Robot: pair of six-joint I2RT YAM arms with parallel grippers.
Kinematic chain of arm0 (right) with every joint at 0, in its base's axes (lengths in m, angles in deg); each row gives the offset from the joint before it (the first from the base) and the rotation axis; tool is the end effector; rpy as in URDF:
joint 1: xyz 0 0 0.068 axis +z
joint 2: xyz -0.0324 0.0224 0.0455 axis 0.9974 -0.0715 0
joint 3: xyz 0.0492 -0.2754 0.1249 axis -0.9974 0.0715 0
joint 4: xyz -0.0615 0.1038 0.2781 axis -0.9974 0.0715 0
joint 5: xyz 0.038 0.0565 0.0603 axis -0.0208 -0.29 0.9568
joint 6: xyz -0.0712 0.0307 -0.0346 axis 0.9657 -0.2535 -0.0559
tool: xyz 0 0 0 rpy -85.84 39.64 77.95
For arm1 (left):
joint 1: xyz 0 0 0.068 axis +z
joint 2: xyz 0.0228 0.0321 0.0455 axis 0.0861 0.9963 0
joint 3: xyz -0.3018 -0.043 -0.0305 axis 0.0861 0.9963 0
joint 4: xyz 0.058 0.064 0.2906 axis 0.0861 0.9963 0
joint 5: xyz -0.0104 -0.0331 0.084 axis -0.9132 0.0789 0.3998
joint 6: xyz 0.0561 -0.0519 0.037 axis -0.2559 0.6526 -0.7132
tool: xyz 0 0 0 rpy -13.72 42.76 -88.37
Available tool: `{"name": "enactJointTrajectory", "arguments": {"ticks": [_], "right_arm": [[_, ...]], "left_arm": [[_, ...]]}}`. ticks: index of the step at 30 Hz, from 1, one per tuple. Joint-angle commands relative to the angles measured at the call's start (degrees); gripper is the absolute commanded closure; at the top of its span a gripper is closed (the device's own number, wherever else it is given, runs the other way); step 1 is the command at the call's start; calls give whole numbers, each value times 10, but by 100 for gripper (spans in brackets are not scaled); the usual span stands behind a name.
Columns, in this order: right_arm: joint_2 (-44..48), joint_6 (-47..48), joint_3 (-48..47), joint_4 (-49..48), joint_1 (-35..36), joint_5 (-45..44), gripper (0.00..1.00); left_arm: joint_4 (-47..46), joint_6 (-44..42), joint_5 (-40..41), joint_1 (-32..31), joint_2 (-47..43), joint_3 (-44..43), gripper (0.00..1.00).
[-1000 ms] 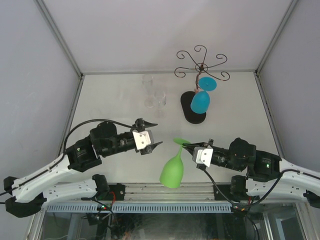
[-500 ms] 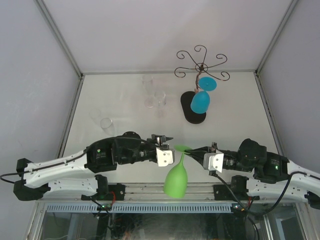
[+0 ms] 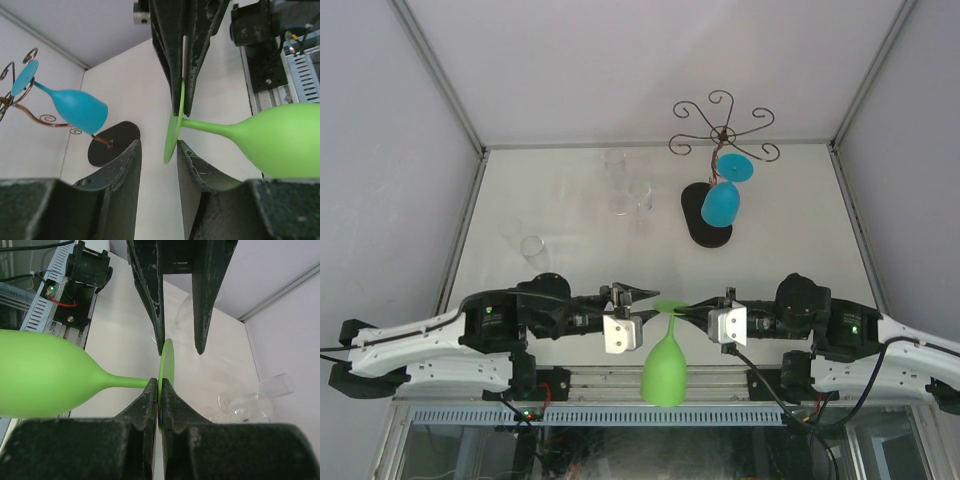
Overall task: Place the wine glass upside down on the wine glass rack
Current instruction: Turn the wine glass upside down at the wine rack.
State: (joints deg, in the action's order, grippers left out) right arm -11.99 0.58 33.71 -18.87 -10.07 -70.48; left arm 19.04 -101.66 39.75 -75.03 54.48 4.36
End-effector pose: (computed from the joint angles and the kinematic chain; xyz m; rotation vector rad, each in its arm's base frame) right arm 0.0370 0.1914 0.3898 -1.5264 0.9319 0.6554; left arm 0.0436 -0.2400 0.4136 1.4937 1.0201 -0.5887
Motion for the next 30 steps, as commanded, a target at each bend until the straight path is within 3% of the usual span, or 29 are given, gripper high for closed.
{"name": "enactJointTrajectory", "arguments": {"ticks": [1, 15, 22, 26, 30], "right_arm": [[-9, -17, -24, -28, 5, 19, 100], [2, -11, -24, -40, 5, 36, 100], [-24, -5, -24, -33, 5, 25, 100], [-24, -12, -25, -44, 5, 20, 100], [-16, -38, -25, -64, 5, -3, 87]], "left_arm": [[-1, 0, -30, -14, -19, -30, 62], [-26, -13, -3, -19, 24, -16, 73], [-31, -18, 7, -19, 19, -11, 86], [-31, -19, 16, -19, 19, -10, 99], [-32, -20, 30, -18, 14, -4, 100]]}}
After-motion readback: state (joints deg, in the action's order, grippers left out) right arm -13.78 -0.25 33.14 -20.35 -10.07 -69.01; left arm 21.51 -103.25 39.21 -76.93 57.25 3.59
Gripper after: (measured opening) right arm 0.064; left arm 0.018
